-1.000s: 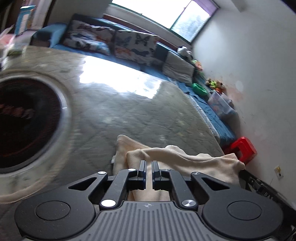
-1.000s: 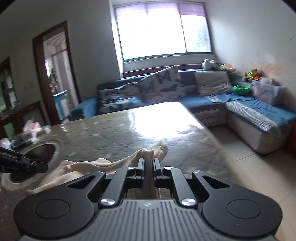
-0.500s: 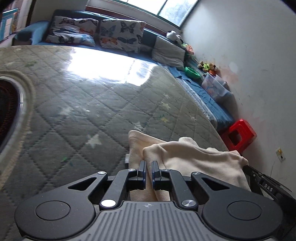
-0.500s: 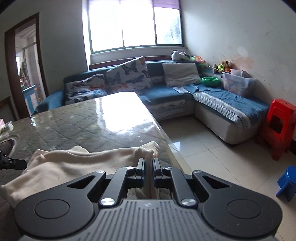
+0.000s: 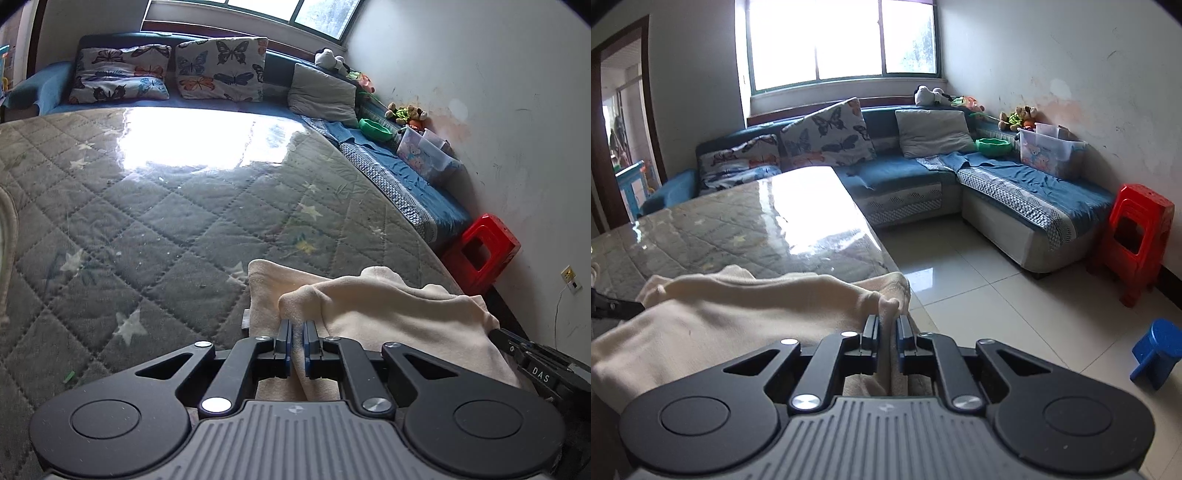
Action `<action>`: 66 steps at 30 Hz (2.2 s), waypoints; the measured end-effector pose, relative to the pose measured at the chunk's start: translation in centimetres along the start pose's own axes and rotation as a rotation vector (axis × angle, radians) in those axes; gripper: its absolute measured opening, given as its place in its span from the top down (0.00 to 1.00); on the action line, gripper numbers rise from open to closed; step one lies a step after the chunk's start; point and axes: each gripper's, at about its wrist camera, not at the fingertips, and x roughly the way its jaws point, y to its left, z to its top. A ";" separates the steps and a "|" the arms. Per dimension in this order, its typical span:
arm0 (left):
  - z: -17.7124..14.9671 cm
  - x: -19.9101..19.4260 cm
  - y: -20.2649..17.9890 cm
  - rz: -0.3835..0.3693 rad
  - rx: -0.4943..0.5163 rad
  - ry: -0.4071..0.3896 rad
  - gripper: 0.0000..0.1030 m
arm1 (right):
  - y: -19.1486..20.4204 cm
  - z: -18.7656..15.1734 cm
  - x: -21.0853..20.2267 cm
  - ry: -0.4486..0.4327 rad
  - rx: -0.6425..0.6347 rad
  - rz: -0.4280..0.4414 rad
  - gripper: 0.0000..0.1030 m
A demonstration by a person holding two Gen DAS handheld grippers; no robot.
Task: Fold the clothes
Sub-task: 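Lay the folded bundle flat and open both grippers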
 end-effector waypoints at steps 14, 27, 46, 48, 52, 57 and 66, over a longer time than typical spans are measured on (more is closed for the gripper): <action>-2.1 -3.8 -2.4 0.030 0.152 -0.077 0.57 | 3.7 -0.9 -4.2 -0.055 -0.121 0.054 0.60; -4.8 -3.5 -3.2 0.092 0.311 -0.106 0.53 | 5.4 -3.7 -4.9 -0.032 -0.182 0.110 0.58; -6.6 -4.1 -4.1 0.084 0.393 -0.123 0.50 | 11.5 -4.3 -5.2 -0.025 -0.307 0.229 0.57; -6.7 -4.1 -3.9 0.081 0.385 -0.123 0.50 | 11.6 -4.3 -5.5 -0.027 -0.324 0.226 0.57; -6.8 -4.4 -3.6 0.075 0.377 -0.124 0.48 | 11.6 -3.1 -6.1 -0.036 -0.279 0.259 0.58; -7.1 -4.3 -3.3 0.081 0.380 -0.122 0.47 | 12.6 -2.4 -5.1 -0.036 -0.274 0.289 0.58; -7.6 -4.8 -2.7 0.080 0.371 -0.097 0.43 | 12.1 -2.8 -5.5 -0.021 -0.281 0.309 0.60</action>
